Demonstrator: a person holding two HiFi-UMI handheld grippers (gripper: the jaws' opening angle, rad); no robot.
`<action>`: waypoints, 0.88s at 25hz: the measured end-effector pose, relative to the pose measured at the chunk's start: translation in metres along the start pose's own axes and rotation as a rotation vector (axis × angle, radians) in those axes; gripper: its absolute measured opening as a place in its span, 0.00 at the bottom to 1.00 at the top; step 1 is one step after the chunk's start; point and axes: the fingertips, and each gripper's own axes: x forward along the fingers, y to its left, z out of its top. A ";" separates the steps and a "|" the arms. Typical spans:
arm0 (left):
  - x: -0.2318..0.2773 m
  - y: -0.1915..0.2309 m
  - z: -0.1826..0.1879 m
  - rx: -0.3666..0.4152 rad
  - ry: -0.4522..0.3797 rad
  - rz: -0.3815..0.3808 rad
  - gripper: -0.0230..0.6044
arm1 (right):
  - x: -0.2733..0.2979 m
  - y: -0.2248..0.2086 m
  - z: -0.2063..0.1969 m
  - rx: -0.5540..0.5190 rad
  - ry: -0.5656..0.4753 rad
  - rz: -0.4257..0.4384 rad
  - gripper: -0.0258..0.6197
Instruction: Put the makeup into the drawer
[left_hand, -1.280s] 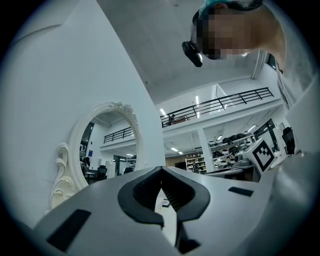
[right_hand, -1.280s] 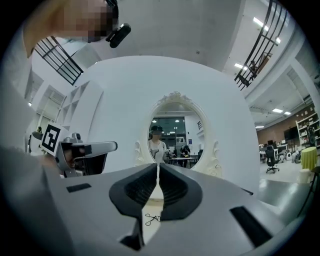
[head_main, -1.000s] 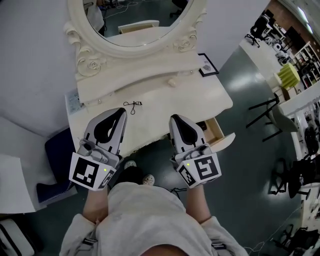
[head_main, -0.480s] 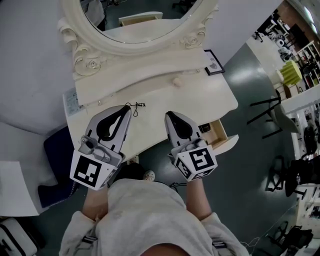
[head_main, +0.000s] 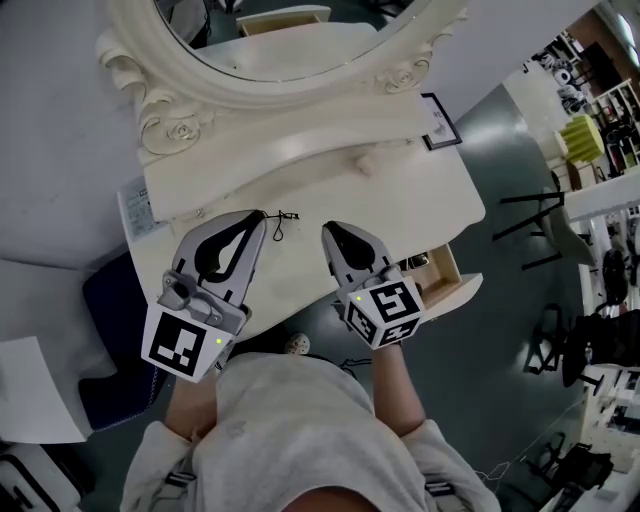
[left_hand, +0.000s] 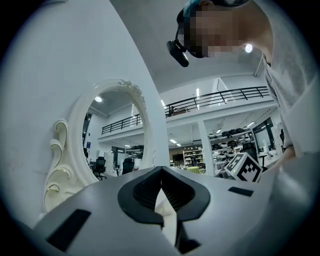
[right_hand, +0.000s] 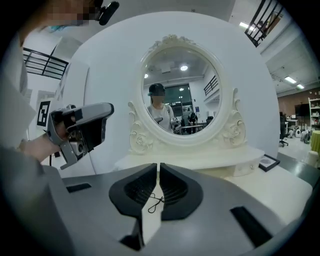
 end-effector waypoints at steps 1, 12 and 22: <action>0.001 0.003 -0.003 -0.004 0.002 -0.002 0.06 | 0.006 0.000 -0.006 -0.001 0.022 0.006 0.08; 0.018 0.031 -0.034 -0.041 0.048 -0.028 0.06 | 0.067 -0.011 -0.078 -0.014 0.258 0.078 0.09; 0.027 0.041 -0.056 -0.066 0.076 -0.061 0.06 | 0.098 -0.022 -0.133 -0.051 0.414 0.107 0.22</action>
